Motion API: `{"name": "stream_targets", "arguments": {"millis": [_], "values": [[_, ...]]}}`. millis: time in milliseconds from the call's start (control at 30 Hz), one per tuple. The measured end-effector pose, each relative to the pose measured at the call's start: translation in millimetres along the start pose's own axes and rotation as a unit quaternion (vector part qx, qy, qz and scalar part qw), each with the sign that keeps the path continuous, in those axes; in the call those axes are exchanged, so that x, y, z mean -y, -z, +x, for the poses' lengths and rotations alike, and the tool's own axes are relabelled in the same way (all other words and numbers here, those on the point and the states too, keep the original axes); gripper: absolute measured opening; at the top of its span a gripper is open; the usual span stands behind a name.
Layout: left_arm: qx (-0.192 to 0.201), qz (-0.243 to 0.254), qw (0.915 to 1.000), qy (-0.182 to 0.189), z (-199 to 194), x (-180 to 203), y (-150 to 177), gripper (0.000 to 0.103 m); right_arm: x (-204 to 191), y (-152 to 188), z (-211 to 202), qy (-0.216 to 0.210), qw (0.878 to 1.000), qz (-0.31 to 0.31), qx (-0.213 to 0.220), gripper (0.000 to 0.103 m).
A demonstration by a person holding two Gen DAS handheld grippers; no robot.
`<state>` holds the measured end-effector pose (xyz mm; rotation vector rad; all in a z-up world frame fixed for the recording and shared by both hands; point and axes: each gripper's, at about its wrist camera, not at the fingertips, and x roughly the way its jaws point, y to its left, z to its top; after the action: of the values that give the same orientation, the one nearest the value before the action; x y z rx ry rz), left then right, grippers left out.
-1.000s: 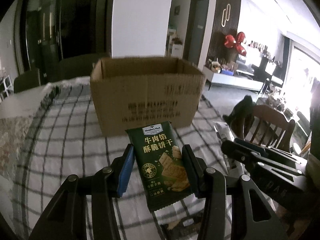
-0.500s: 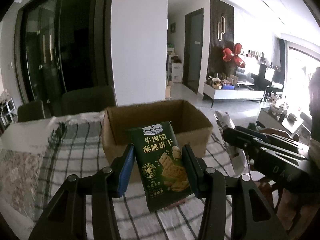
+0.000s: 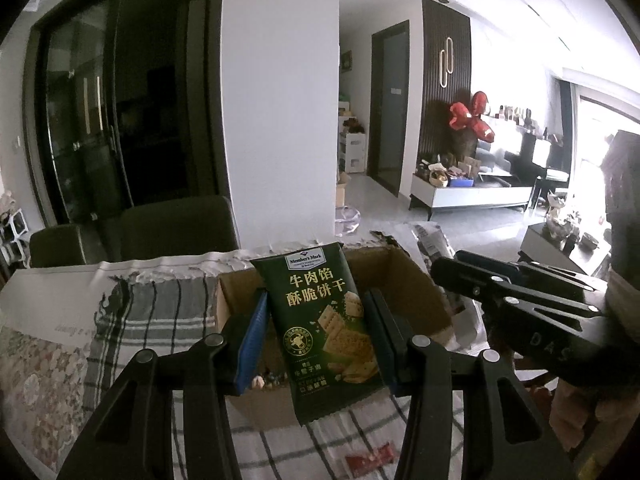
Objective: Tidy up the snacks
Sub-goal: 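Carry both items into the box and open both tools, then move both open tools back down toward the black cracker pack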
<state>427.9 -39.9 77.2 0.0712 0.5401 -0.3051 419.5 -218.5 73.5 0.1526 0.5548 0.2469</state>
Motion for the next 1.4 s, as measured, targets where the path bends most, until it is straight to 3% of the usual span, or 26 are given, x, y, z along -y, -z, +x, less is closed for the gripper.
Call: {"name": "stream_targets", "arguments": {"millis": [267, 367, 467, 533, 1033, 1400], "values": [[-0.022, -0.009, 0.9997, 0.001, 36, -10, -10, 0.049, 10, -10, 38, 0.002, 1.000, -0.007, -0.021, 0.022], [-0.026, -0.011, 0.9996, -0.006, 43, -11, -9, 0.064, 12, -10, 47, 0.007, 1.000, -0.007, -0.027, 0.024], [-0.022, -0.008, 0.9996, -0.017, 41, -11, -7, 0.066, 13, -6, 49, 0.016, 0.999, -0.010, -0.026, 0.036], [-0.017, -0.006, 0.9996, -0.024, 37, -11, -3, 0.068, 13, -3, 47, 0.021, 0.999, -0.018, -0.025, 0.036], [0.011, 0.025, 0.9988, -0.041, -35, 12, 49, 0.071, -8, 41, -12, 0.007, 0.999, -0.044, -0.022, 0.036], [-0.003, 0.060, 0.9981, -0.008, -78, 36, 100, 0.071, -20, 84, -66, 0.025, 0.999, -0.030, -0.022, 0.036]]}}
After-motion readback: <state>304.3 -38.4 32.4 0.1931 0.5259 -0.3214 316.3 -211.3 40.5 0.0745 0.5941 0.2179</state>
